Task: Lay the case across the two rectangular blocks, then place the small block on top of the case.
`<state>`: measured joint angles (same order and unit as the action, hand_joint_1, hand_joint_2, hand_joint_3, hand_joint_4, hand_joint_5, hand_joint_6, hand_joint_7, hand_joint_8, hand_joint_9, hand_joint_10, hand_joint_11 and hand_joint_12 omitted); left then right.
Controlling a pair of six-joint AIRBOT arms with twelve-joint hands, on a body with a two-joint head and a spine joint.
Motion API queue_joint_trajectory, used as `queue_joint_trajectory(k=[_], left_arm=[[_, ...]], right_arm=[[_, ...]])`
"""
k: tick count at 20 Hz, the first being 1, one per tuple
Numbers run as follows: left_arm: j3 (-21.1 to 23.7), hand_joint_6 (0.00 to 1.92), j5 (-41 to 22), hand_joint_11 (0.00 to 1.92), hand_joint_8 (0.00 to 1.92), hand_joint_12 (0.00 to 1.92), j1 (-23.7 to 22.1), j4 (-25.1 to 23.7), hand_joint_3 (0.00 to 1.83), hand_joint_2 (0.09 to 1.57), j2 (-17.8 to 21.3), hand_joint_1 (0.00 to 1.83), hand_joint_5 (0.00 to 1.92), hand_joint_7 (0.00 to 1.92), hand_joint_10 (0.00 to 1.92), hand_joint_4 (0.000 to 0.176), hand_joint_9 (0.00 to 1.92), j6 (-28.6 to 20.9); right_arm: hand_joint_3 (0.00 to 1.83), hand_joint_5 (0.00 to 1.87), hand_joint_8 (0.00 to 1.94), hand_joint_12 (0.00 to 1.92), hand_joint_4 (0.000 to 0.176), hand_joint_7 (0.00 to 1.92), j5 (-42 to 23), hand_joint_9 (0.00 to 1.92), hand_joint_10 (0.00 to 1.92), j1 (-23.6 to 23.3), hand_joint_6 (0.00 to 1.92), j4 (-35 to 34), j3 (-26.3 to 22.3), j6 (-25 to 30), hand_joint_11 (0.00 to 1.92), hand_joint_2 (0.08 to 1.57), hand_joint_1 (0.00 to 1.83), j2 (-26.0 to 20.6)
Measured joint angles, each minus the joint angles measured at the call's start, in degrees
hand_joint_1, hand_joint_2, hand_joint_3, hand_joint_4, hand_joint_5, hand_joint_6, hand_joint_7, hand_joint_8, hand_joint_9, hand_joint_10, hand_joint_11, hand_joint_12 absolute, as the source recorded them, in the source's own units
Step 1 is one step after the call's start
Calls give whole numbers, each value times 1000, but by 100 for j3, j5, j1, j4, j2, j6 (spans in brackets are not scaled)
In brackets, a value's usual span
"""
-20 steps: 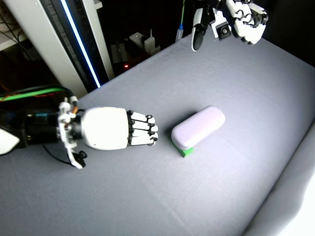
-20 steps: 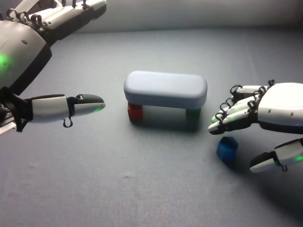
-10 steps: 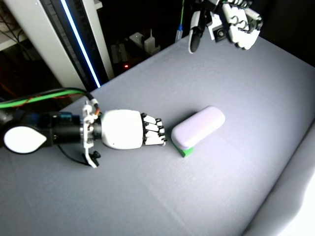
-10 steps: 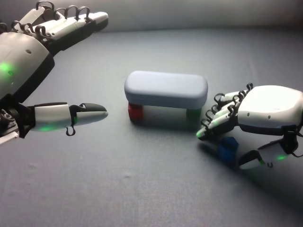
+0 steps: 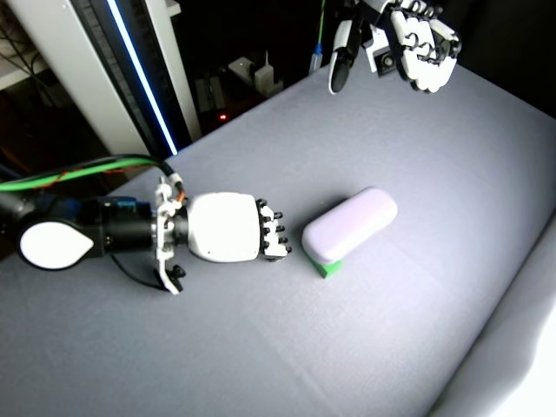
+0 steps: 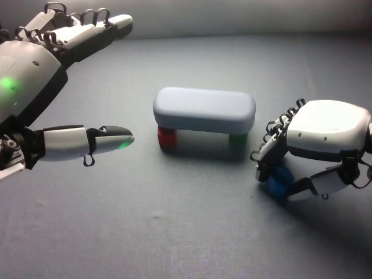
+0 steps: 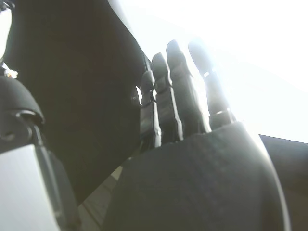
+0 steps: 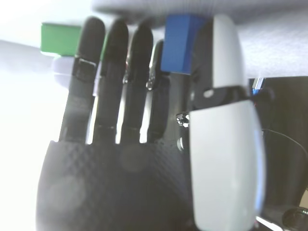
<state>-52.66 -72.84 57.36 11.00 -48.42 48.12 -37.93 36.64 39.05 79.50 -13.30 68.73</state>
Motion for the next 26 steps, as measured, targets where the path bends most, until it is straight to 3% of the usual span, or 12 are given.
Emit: queue_joint_trajectory(k=[2, 3, 5, 7, 9, 10, 14, 16, 18, 21, 24, 26], left_arm=[[0, 1, 0, 0, 0, 1140, 2, 22, 2, 894, 0, 871, 303, 401, 1, 0, 432, -2], [0, 0, 0, 0, 0, 1140, 0, 22, 1, 892, 0, 874, 302, 400, 1, 0, 432, -2], [0, 2, 2, 0, 1, 1117, 2, 17, 0, 892, 0, 904, 312, 402, 1, 0, 432, -7], [0, 4, 0, 0, 4, 1096, 2, 24, 0, 887, 0, 898, 316, 412, 3, 1, 438, -7], [0, 4, -7, 16, 7, 1106, 9, 35, 0, 885, 0, 894, 321, 426, 10, 0, 457, -15], [0, 4, -4, 2, 6, 1100, 37, 42, 0, 880, -2, 906, 322, 425, 7, 3, 452, -22], [0, 2, 7, 0, 1, 1077, 85, 116, 1, 889, -7, 918, 342, 441, 3, 4, 458, -39], [0, 0, -15, 0, 0, 1100, 120, 111, 1, 893, -7, 913, 337, 437, 3, 2, 463, -44], [0, 0, 24, 0, 0, 1073, 168, 149, 3, 902, -7, 890, 325, 420, 1, 14, 456, -46], [0, 2, -4, 12, 1, 1057, 181, 188, 0, 900, -7, 894, 338, 425, 3, 9, 468, -46], [0, 0, 0, 1, 1, 1029, 216, 181, 0, 897, -9, 892, 335, 428, 1, 0, 453, -52], [0, 3, 0, 0, 6, 1057, 214, 212, 0, 900, -42, 932, 346, 443, 10, 0, 480, -55]], right_arm=[[0, 1074, 750, 989, 16, 1151, -13, 1264, 86, 0, 798, -4, 0, 0, 724, 1057, 1249, 0], [0, 1034, 614, 1033, 0, 1190, -20, 1099, 771, 0, 859, -7, 0, 0, 728, 1048, 1364, 0], [0, 1004, 602, 1152, 0, 1197, -37, 980, 1013, -2, 950, -7, 0, 2, 583, 1061, 1387, -2], [0, 1024, 651, 1411, 0, 1207, 39, 1027, 710, -2, 905, 13, -17, 22, 593, 1057, 1255, -9], [0, 1001, 535, 1300, 0, 1271, 44, 1106, 628, -31, 947, 4, -31, 11, 763, 1050, 1265, -24], [1, 955, 524, 1316, 0, 1241, 44, 1041, 964, -44, 967, -7, -61, 2, 793, 1056, 1367, -76], [0, 1004, 413, 1305, 0, 1304, -94, 1129, 430, -173, 985, -129, -85, 2, 684, 1049, 1261, -297], [0, 996, 672, 1516, 0, 1204, -214, 1048, 624, -293, 950, -229, -85, -2, 371, 1065, 1247, -380], [0, 972, 768, 1536, 0, 1162, -367, 1010, 815, -380, 975, -313, -85, 0, 601, 1078, 1242, -444], [0, 1145, 1092, 1617, 0, 1065, -494, 925, 1257, -695, 526, -295, -55, 4, 776, 1068, 1278, -468], [0, 1168, 784, 1452, 0, 1177, -553, 1038, 940, -1016, 597, -341, 192, 2, 821, 1033, 1266, -442], [2, 1246, 961, 1511, 0, 1099, -387, 921, 1088, -1224, 388, -380, 402, -2, 680, 1040, 1269, -299]])
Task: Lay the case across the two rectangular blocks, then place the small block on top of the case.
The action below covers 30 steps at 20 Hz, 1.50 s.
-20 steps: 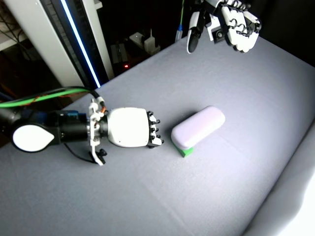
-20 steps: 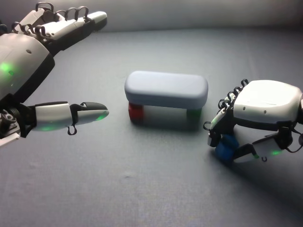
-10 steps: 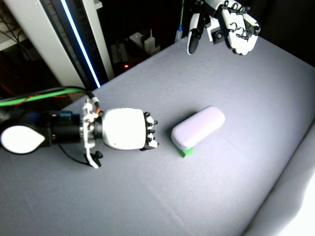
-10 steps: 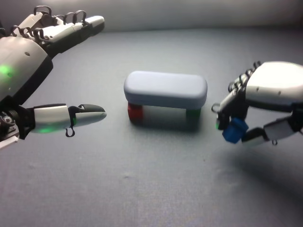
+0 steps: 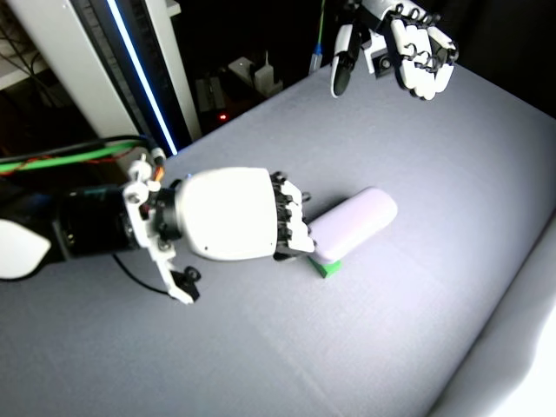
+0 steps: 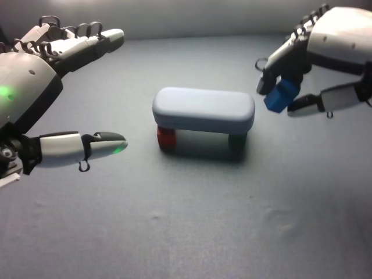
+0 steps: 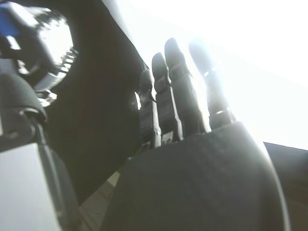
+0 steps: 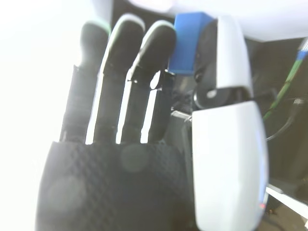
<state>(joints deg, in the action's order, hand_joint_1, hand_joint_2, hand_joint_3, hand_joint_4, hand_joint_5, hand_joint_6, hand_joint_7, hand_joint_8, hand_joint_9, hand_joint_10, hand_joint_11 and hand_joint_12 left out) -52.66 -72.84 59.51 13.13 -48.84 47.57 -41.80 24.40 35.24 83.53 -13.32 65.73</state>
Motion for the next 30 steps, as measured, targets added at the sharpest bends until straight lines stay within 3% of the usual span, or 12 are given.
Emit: queue_joint_trajectory(k=[3, 4, 6, 7, 9, 10, 12, 14, 18, 22, 25, 30], left_arm=[[0, 5, 4, 0, 8, 1091, 0, -48, 0, 892, 0, 949, 362, 466, 13, 0, 499, -7], [0, 1, 4, 0, 9, 1098, 0, -44, 0, 891, 0, 951, 358, 474, 12, 0, 502, -7], [0, 0, -7, 0, 1, 1127, 7, 28, 0, 891, 0, 938, 351, 457, 1, 0, 480, -7], [0, 0, -22, 0, 0, 1132, 28, 68, 1, 892, 0, 931, 336, 439, 0, 0, 456, -4], [26, 0, -166, 0, 0, 1141, 186, 166, 6, 905, 0, 929, 319, 409, 0, 0, 424, -2], [61, 1, -243, 0, 2, 1177, 267, 262, 6, 915, -2, 929, 322, 412, 2, 0, 425, -9], [72, 5, -367, 0, 7, 1229, 424, 426, 0, 911, 0, 941, 339, 418, 9, 0, 443, -24], [72, 2, -433, 0, 7, 1210, 470, 509, 0, 911, 2, 948, 338, 426, 7, 0, 443, -31], [96, 0, -472, 0, 2, 1175, 503, 492, 0, 911, 0, 955, 336, 425, 4, 0, 443, -52], [96, 1, -472, 0, 7, 1212, 503, 474, 0, 905, 0, 930, 346, 450, 11, 0, 468, -57], [96, 0, -472, 0, 0, 1162, 503, 476, 0, 905, 0, 932, 340, 433, 4, 0, 461, -74], [96, 2, -474, 0, 5, 1163, 503, 494, 0, 904, -15, 919, 344, 443, 5, 0, 469, -85]], right_arm=[[0, 1262, 978, 1496, 0, 1084, 81, 927, 1015, -203, 374, 57, 162, 4, 652, 1041, 1265, 234], [7, 1200, 768, 1402, 18, 1143, 120, 927, 867, -267, 595, 76, 208, 4, 599, 1031, 1255, 317], [1, 1146, 732, 1432, 0, 1033, 234, 753, 524, -380, 859, 243, 293, 4, 131, 1068, 1259, 463], [0, 1119, 649, 1319, 0, 1115, 321, 976, 522, -446, 883, 350, 321, 7, 524, 1058, 1255, 525], [0, 1083, 557, 1182, 11, 1232, 409, 1162, 495, -535, 855, 404, 450, 9, 823, 1041, 1255, 686], [0, 1087, 451, 1169, 6, 1276, 474, 1178, 427, -568, 868, 437, 509, 7, 797, 1034, 1259, 763], [4, 1131, 575, 1317, 19, 1247, 643, 1215, 515, -597, 734, 584, 588, 7, 857, 1025, 1259, 931], [0, 1133, 545, 1376, 25, 1258, 695, 1117, 510, -636, 739, 675, 623, 11, 476, 1025, 1258, 1045], [0, 1140, 427, 1305, 19, 1314, 807, 1215, 516, -708, 749, 837, 732, 20, 818, 1015, 1264, 1204], [0, 1211, 852, 1654, 0, 1158, 990, 1041, 1065, -713, 498, 964, 848, 20, 773, 1029, 1264, 1340], [0, 1279, 931, 1784, 0, 1174, 1060, 1084, 1321, -739, 265, 1060, 894, 22, 884, 1023, 1292, 1412], [1, 1258, 970, 1708, 0, 1121, 1224, 982, 1229, -796, 358, 1152, 946, 24, 758, 1033, 1277, 1434]])
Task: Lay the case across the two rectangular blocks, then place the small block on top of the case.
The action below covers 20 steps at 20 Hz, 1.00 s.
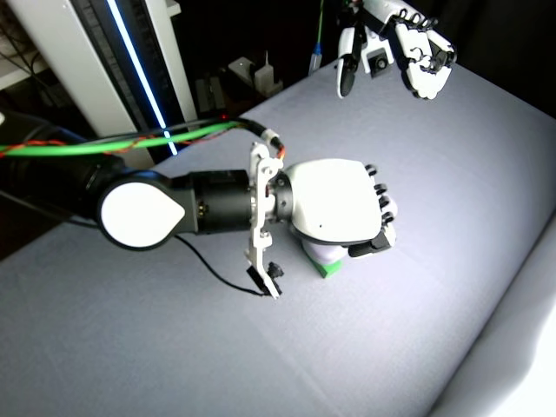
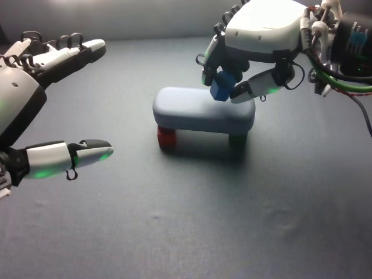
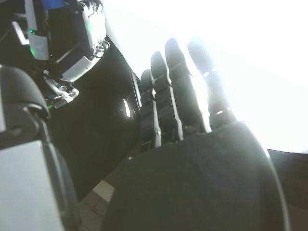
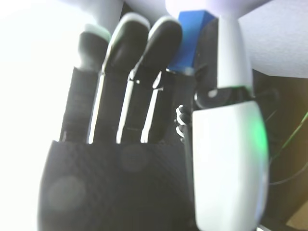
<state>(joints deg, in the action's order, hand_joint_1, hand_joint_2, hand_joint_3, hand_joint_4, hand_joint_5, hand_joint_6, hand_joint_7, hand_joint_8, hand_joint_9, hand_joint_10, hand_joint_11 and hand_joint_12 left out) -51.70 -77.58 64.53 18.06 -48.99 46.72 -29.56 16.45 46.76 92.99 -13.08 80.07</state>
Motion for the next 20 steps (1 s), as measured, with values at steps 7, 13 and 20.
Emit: queue_joint_trajectory(k=[7, 13, 20], left_arm=[[0, 1, 13, 0, 0, 1140, 0, -9, 0, 905, -20, 893, 338, 427, 0, 0, 460, -28], [0, 1, 15, 0, 3, 1145, 0, -9, 0, 904, -20, 880, 339, 443, 4, 0, 473, -33], [0, 0, 15, 0, 1, 1092, 0, -11, 0, 905, -20, 896, 335, 441, 1, 7, 466, -39]], right_arm=[[2, 1219, 1166, 1787, 0, 1037, 133, 906, 1409, 0, 426, 46, 24, -2, 725, 1046, 1267, 0], [0, 1230, 1012, 1701, 0, 1095, 164, 941, 1232, 0, 393, 111, 9, 0, 746, 1045, 1276, 0], [0, 1084, 667, 1240, 0, 1115, 190, 1018, 358, 0, 915, 208, -9, 0, 582, 1064, 1249, 2]])
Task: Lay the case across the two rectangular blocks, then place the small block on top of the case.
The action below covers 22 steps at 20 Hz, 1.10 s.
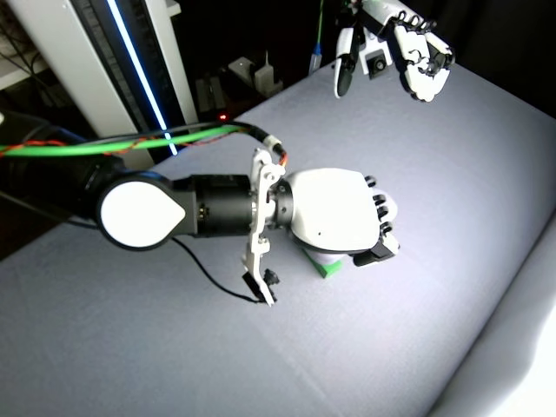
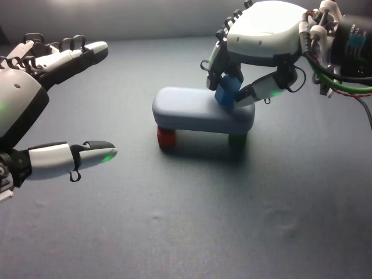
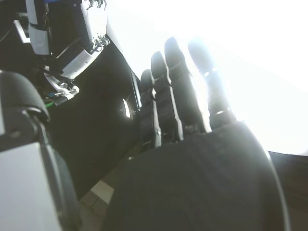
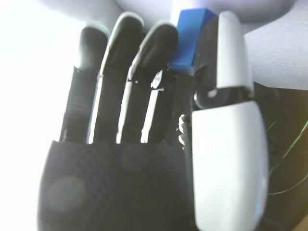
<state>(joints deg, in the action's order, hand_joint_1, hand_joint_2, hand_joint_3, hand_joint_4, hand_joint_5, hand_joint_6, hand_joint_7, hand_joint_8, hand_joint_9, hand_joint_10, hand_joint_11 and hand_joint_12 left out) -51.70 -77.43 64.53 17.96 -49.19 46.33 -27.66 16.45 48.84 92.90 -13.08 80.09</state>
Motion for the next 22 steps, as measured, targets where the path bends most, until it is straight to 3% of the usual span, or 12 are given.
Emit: queue_joint_trajectory(k=[1, 2, 3, 5, 6, 8, 9, 11, 13, 16, 20, 22], left_arm=[[0, 0, 0, 0, 1, 1120, 0, 0, 1, 909, 0, 889, 335, 439, 2, 1, 470, -7], [0, 0, 0, 0, 1, 1120, 0, 0, 1, 909, 0, 889, 335, 439, 2, 1, 470, -9], [0, 0, 0, 0, 1, 1145, 0, 0, 1, 910, 0, 891, 333, 441, 3, 0, 474, -11], [0, 0, 0, 0, 1, 1160, 0, 0, 0, 910, 0, 885, 334, 440, 2, 6, 476, -11], [0, 1, 0, 0, 0, 1167, 0, 0, 0, 911, 0, 895, 337, 439, 0, 0, 472, -11], [0, 0, 0, 0, 0, 1145, 0, 0, 0, 909, 0, 879, 335, 435, 0, 9, 466, -11], [0, 1, 0, 0, 0, 1137, 0, 0, 0, 910, 0, 889, 337, 435, 0, 5, 464, -11], [0, 0, 0, 0, 2, 1142, 0, 0, 3, 918, 0, 889, 332, 440, 2, 1, 469, -13], [0, 1, 0, 0, 0, 1156, 0, 0, 0, 907, 0, 885, 336, 435, 3, 16, 474, -15], [0, 0, 0, 0, 3, 1185, 0, -2, 1, 906, 0, 882, 338, 439, 3, 20, 478, -20], [0, 1, 0, 0, 0, 1142, 0, -2, 0, 906, 0, 910, 340, 431, 1, 13, 462, -35], [0, 1, -2, 0, 4, 1130, 0, -2, 1, 907, 0, 908, 342, 441, 5, 29, 471, -35]], right_arm=[[4, 1016, 708, 1123, 0, 1090, 15, 1061, 126, 0, 1019, 24, -9, 0, 582, 1082, 1234, 0], [4, 1016, 708, 1123, 0, 1090, 17, 1061, 126, 0, 1019, 33, -9, 0, 582, 1082, 1234, 0], [0, 1019, 341, 1153, 0, 973, 17, 1016, 74, 0, 928, 37, -9, 0, 534, 1089, 1167, 0], [0, 1001, 64, 1324, 0, 906, 20, 891, 11, 0, 942, 39, -9, 0, 339, 1097, 1116, 0], [0, 847, 7, 1348, 0, 834, 22, 832, 6, 0, 190, 42, -9, 0, 256, 991, 1118, 0], [0, 839, 1, 1353, 0, 767, 22, 798, 0, 0, 76, 46, -9, -2, 239, 982, 1103, 0], [1, 802, 0, 1363, 14, 704, 22, 732, 0, 0, 28, 46, -9, 0, 158, 987, 1082, 0], [1, 765, 0, 1420, 29, 656, 22, 685, 0, 0, 2, 50, -9, 0, 83, 992, 1053, 0], [0, 743, 0, 1462, 52, 622, 22, 670, 0, 0, 0, 48, -9, -2, 63, 991, 1035, 0], [0, 687, 0, 1508, 52, 608, 24, 708, 19, 0, 0, 50, -9, -2, 154, 989, 1029, 0], [0, 509, 0, 1280, 69, 463, 59, 562, 0, 0, 0, 39, -24, -2, 87, 972, 979, -2], [0, 460, 0, 1118, 87, 418, 87, 506, 0, -15, 0, 26, -76, -2, 85, 950, 949, -2]])
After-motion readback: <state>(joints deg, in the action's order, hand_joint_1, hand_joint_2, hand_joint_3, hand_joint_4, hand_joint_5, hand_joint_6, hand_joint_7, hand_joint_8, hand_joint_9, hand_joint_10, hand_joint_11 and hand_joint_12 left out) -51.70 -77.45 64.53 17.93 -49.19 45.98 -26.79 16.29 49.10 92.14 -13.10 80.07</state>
